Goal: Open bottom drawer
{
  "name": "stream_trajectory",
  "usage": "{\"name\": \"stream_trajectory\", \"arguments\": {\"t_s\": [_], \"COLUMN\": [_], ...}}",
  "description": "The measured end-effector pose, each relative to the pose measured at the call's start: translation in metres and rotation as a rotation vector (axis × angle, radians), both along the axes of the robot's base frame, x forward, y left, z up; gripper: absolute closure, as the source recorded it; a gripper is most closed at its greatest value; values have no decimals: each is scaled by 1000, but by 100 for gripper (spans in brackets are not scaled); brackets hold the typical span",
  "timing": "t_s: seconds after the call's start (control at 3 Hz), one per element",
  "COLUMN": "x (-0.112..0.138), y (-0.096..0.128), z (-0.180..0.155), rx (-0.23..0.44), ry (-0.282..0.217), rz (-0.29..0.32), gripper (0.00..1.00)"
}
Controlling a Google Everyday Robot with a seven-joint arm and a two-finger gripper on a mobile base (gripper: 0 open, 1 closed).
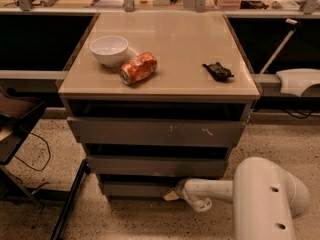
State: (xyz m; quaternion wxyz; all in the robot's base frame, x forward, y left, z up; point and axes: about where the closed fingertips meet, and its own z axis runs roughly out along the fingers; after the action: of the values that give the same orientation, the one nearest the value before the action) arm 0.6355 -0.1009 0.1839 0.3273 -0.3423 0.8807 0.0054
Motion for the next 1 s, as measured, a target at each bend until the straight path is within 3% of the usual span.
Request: {"name": "stream_trajectory", "arguments": {"t_s": [0.33,0.67,1.0], "x": [0,-3,-2], "y": [0,-8,-6], "z": [0,-20,-21], "rx": [0,46,58], "ry": [0,46,49], "rz": [0,-25,-19], "gripper": [0,0,0]}}
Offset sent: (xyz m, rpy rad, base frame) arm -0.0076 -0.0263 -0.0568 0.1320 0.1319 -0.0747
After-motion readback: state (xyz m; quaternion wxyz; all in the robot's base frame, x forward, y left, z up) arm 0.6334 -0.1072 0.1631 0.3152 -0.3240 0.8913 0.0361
